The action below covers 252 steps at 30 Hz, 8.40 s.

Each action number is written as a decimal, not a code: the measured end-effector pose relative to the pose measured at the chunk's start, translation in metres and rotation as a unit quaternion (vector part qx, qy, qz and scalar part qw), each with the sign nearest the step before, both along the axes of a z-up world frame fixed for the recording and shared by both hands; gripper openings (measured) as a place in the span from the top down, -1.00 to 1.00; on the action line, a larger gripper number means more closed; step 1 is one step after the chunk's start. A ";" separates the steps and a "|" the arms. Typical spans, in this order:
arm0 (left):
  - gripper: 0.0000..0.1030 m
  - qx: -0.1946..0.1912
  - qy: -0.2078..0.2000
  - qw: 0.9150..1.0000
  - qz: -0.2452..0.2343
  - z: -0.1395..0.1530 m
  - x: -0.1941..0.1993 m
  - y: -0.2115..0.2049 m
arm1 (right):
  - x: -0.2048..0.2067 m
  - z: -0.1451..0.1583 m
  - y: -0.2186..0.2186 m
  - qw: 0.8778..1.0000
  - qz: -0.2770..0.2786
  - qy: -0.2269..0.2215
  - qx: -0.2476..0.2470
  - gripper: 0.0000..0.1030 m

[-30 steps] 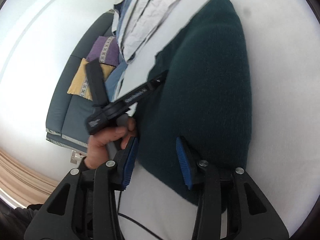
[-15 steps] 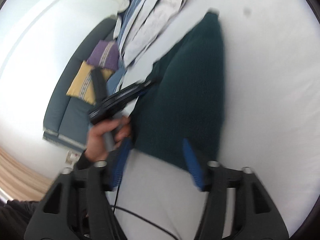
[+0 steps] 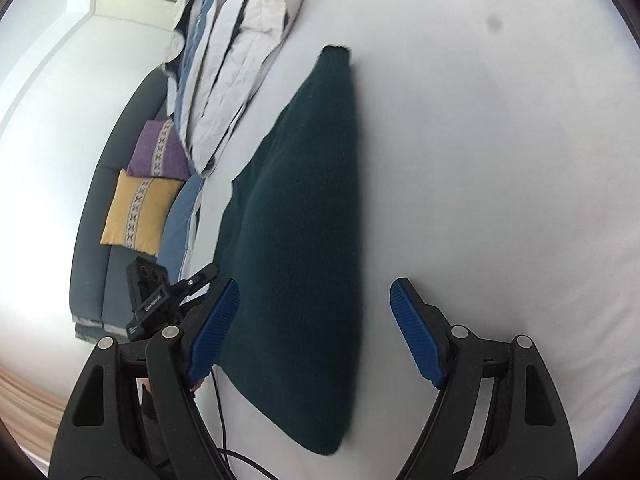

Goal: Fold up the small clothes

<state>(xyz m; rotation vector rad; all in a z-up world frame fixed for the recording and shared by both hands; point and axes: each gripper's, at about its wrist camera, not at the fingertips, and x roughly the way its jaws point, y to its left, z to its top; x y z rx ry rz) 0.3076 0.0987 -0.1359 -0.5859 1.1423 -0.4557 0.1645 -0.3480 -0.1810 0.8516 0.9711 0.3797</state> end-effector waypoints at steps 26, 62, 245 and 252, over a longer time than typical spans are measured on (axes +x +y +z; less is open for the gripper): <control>0.50 -0.012 0.042 0.999 -0.022 0.001 0.013 -0.042 | 0.018 0.015 0.051 0.997 -0.001 0.014 -0.080 0.25; 0.40 -0.020 0.013 0.997 -0.080 0.001 -0.243 -0.092 | -0.297 -0.015 0.014 1.000 -0.016 -0.021 -0.005 0.24; -1.00 0.321 -0.170 0.931 0.024 0.085 -0.353 -0.120 | -0.354 0.109 0.138 0.899 -0.099 -0.073 -0.421 -1.00; -1.00 0.320 -0.170 0.932 0.023 0.083 -0.353 -0.120 | -0.354 0.109 0.138 0.899 -0.099 -0.073 -0.421 -1.00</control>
